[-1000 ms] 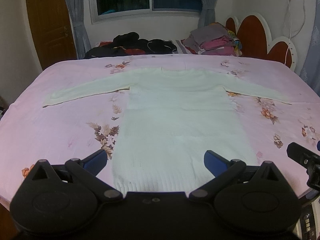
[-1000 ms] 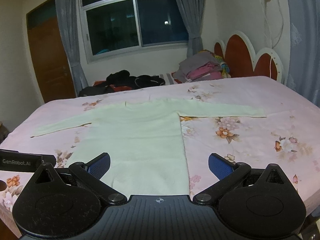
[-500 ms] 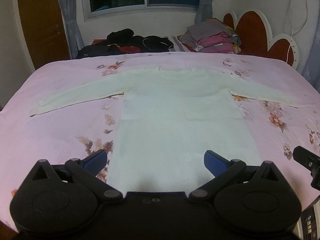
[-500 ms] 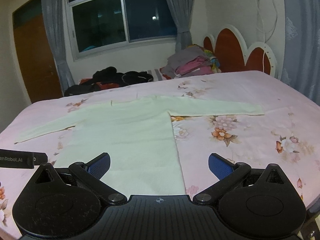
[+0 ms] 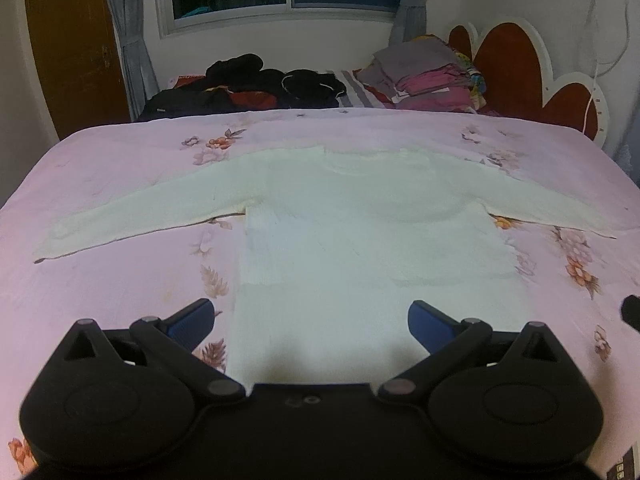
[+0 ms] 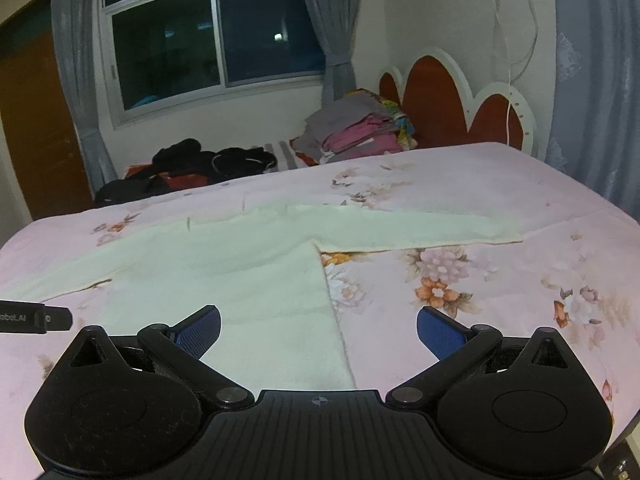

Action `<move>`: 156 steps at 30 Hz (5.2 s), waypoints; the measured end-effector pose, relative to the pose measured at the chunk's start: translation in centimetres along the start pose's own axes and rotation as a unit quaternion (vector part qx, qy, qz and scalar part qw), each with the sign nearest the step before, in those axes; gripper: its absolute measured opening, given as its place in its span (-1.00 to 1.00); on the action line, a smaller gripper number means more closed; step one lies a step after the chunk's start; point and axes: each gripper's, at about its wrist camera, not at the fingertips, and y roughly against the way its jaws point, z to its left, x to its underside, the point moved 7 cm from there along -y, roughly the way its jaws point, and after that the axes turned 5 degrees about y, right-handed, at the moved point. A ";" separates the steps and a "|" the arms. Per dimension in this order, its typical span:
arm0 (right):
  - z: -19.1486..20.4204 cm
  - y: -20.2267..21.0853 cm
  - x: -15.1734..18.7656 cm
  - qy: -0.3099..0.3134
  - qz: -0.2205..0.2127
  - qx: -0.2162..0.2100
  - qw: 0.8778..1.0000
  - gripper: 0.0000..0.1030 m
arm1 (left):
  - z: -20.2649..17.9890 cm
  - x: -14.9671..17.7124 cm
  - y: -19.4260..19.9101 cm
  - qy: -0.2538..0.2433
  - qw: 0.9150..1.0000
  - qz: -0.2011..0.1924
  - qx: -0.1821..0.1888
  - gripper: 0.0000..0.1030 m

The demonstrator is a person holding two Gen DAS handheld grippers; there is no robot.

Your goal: Fold small clothes

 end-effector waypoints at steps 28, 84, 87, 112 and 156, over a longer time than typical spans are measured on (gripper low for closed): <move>-24.3 -19.5 -3.0 -0.128 0.052 0.094 0.986 0.38 | -7.6 -5.2 -14.1 0.014 0.999 0.017 -0.027 0.93; 18.4 -30.0 -5.4 0.007 0.079 -0.228 0.970 -0.94 | 8.7 -8.3 -17.2 0.064 0.997 0.019 -0.033 0.65; 18.4 -29.9 -5.1 0.012 0.090 -0.237 0.967 -0.69 | 7.6 -8.3 -17.7 0.061 0.998 0.024 -0.012 0.68; -1.3 -27.0 -1.3 0.018 0.071 -0.019 0.997 0.21 | -0.7 -9.3 -26.0 0.151 0.979 0.048 0.126 -0.86; -2.4 -37.1 -6.8 -0.065 0.097 -0.035 0.993 0.00 | 3.1 -10.1 -25.5 0.057 0.997 -0.029 0.036 0.25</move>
